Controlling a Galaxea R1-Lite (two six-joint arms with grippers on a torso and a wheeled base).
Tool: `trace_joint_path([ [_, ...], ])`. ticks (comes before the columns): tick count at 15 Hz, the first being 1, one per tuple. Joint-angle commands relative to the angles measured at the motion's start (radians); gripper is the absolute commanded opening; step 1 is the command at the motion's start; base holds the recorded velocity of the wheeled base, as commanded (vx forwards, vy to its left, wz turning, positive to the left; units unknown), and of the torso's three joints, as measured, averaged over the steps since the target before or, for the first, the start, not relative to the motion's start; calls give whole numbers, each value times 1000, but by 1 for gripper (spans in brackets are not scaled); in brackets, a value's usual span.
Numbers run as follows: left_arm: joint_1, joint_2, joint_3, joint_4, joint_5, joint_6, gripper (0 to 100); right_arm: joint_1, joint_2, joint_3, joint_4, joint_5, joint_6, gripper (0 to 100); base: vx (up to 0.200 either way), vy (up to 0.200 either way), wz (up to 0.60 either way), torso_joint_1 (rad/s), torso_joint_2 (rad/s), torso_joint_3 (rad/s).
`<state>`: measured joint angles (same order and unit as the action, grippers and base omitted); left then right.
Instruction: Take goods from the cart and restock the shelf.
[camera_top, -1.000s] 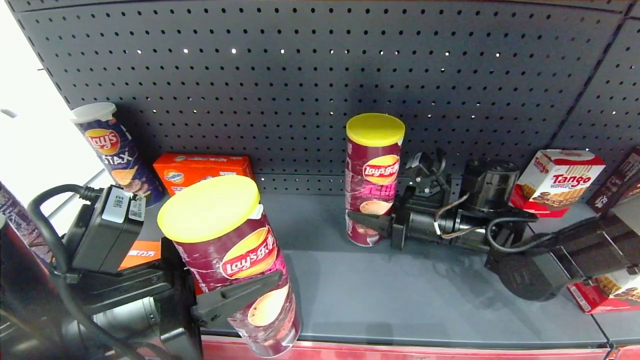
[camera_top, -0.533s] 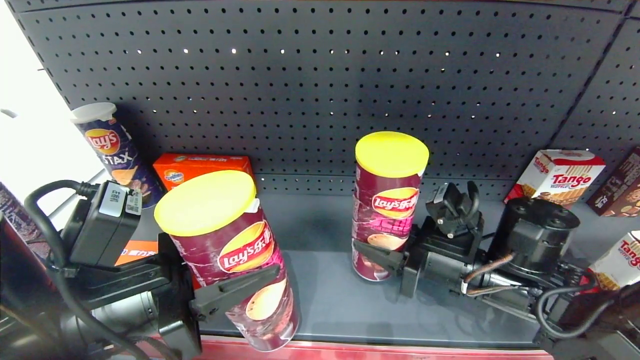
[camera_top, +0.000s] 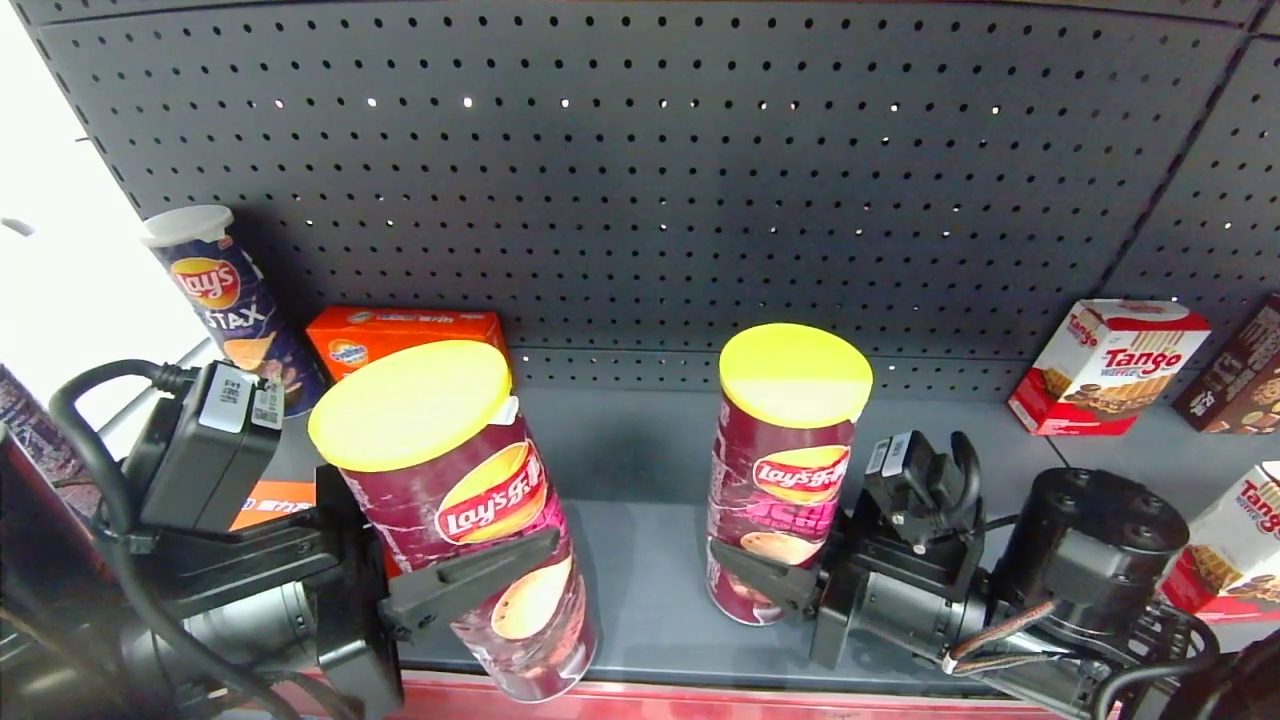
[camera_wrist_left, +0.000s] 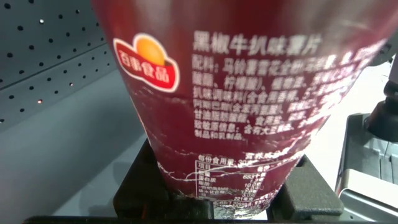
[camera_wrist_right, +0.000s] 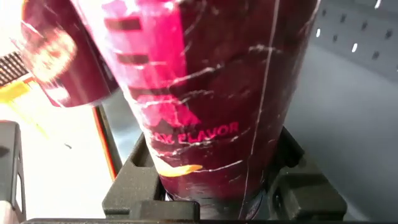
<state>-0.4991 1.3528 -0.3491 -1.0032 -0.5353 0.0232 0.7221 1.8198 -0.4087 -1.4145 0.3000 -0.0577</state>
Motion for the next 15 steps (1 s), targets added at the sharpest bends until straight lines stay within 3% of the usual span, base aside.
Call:
trace_joint_path([
  [1, 1, 2, 2, 0, 0, 0, 0, 0, 36, 8, -3, -2, -1, 0, 0, 0, 0, 0, 0, 0],
  [7, 1, 2, 9, 0, -2, 0, 0, -9, 44, 76, -34, -15, -1, 0, 0, 0, 0, 0, 0, 0],
  [8, 1, 2, 9, 0, -2, 0, 0, -18, 42, 82, -35, -13, -7, 100, 0, 0, 0, 0, 0, 0],
  [15, -1, 2, 10, 0, -3, 0, 0, -46, -47, 130, -60, -13, -10, 100, 0, 0, 0, 0, 0, 0],
])
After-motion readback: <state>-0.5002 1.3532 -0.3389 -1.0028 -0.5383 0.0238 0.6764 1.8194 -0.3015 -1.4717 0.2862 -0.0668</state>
